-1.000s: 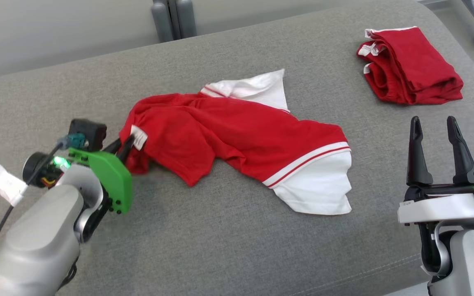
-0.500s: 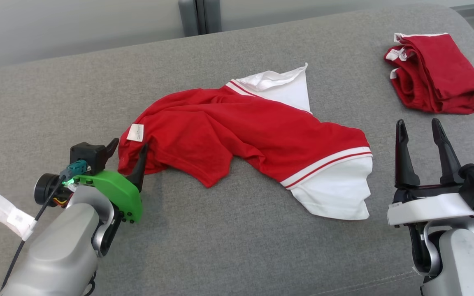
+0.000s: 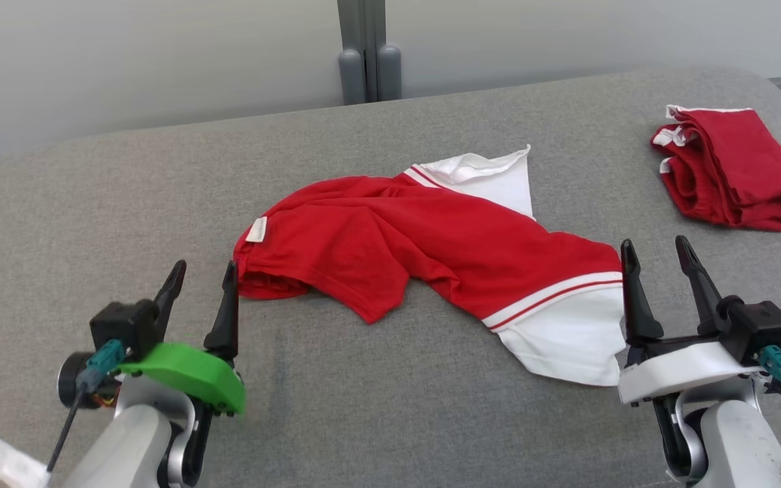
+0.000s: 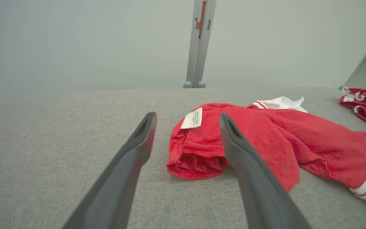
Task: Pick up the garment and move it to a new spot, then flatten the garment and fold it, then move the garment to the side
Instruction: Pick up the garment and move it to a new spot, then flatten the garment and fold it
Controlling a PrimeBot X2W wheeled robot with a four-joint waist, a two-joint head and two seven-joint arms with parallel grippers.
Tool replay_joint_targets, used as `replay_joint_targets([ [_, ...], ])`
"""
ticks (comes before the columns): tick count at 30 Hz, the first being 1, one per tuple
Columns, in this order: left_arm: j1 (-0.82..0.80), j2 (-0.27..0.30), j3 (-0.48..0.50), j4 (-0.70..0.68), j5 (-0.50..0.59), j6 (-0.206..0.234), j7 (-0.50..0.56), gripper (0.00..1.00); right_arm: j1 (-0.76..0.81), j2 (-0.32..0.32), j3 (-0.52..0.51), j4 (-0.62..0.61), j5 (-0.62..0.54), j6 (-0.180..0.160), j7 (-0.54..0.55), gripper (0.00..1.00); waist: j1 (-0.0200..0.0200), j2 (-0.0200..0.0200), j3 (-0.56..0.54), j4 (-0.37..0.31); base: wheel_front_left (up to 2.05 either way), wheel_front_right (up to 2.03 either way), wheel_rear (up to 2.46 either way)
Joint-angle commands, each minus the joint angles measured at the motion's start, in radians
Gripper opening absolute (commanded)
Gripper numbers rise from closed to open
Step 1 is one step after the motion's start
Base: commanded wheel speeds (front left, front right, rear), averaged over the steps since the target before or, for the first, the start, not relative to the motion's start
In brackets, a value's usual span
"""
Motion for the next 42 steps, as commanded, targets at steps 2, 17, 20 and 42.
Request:
replay_joint_targets([
  [2, 0.083, -0.017, 0.060, -0.049, 0.024, 0.016, -0.003, 1.00, 0.017, -0.002, 0.003, 0.013, -0.003, -0.002, -0.003, 1.00, 0.0001, -0.0001, -0.020, 0.020, 0.00, 0.00, 0.00],
  [17, 0.372, -0.175, 0.271, -0.187, 0.218, -0.028, -0.003, 1.00, 0.116, -0.002, 0.029, 0.024, 0.011, -0.002, -0.003, 1.00, 0.0001, -0.0001, -0.068, 0.077, 0.00, 0.00, 0.00],
  [20, 0.387, -0.193, 0.291, -0.182, 0.242, -0.043, -0.004, 1.00, 0.118, -0.002, 0.043, 0.029, 0.008, -0.002, -0.003, 1.00, 0.0001, -0.0001, -0.074, 0.079, 0.00, 0.00, 0.00],
  [42, 0.399, -0.260, 0.377, -0.139, 0.316, -0.117, -0.004, 1.00, 0.107, -0.002, 0.050, 0.038, 0.008, -0.002, -0.003, 1.00, 0.0001, -0.0001, -0.075, 0.081, 0.00, 0.00, 0.00],
])
